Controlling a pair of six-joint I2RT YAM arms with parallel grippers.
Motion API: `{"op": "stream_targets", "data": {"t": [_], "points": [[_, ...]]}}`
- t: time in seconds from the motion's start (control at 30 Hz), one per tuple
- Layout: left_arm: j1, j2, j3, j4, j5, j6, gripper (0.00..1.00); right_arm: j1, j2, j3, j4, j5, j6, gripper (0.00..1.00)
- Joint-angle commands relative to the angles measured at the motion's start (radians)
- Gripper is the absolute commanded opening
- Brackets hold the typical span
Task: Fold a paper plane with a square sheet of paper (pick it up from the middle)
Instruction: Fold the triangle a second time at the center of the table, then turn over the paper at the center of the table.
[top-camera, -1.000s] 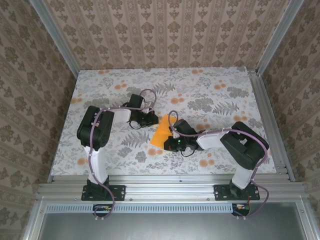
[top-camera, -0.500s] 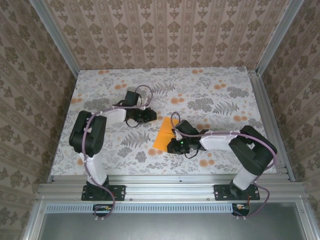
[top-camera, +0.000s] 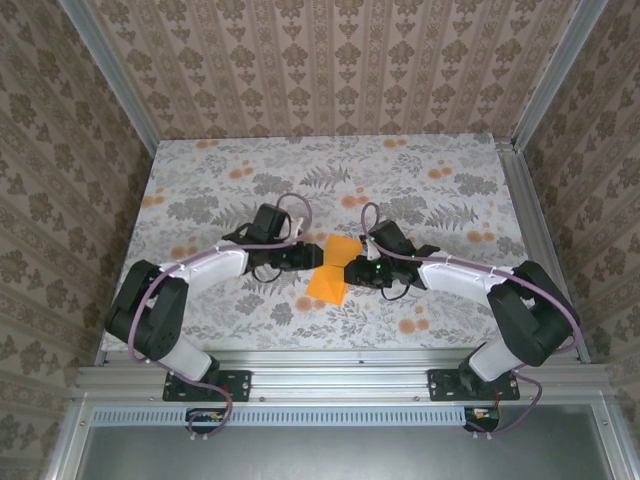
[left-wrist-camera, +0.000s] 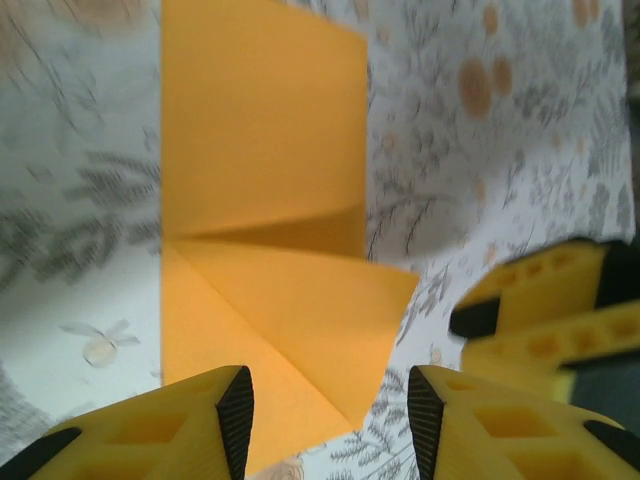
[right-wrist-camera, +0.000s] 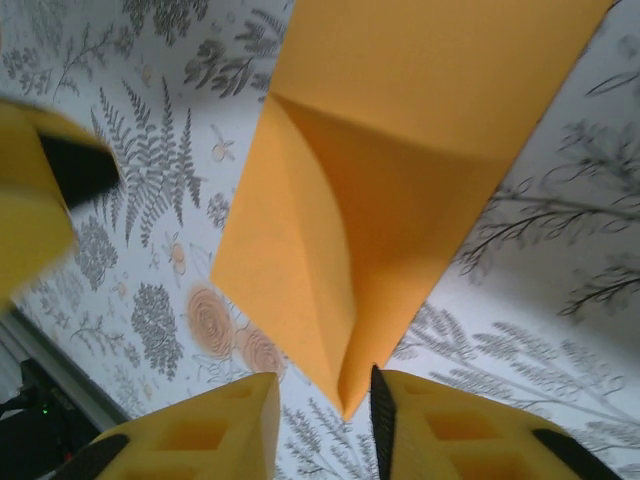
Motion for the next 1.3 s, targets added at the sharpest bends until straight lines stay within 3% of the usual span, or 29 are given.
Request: {"op": "stream_targets", "data": {"t": [0.0, 0.4, 0.8, 0.97, 1.27], "points": [[-0.023, -0.011, -0.053, 0.069, -0.038, -0.064, 0.47, -0.021, 0.015, -0.001, 0.015, -0.02, -0.027, 0.37], [-0.056, -0.049, -0.142, 0.148, -0.061, -0.109, 0.52, -0.017, 0.186, 0.063, 0.141, -0.106, -0.022, 0.38], [-0.033, -0.143, -0.196, 0.116, -0.061, -0.09, 0.6, 0.015, 0.255, 0.095, 0.163, -0.12, -0.015, 0.27], [-0.017, -0.169, -0.205, 0.119, -0.043, -0.088, 0.71, 0.018, 0.25, 0.098, 0.151, -0.102, -0.023, 0.11], [0.041, -0.243, -0.266, 0.259, 0.021, -0.182, 0.78, 0.008, 0.163, 0.072, 0.237, -0.195, 0.026, 0.03]]}}
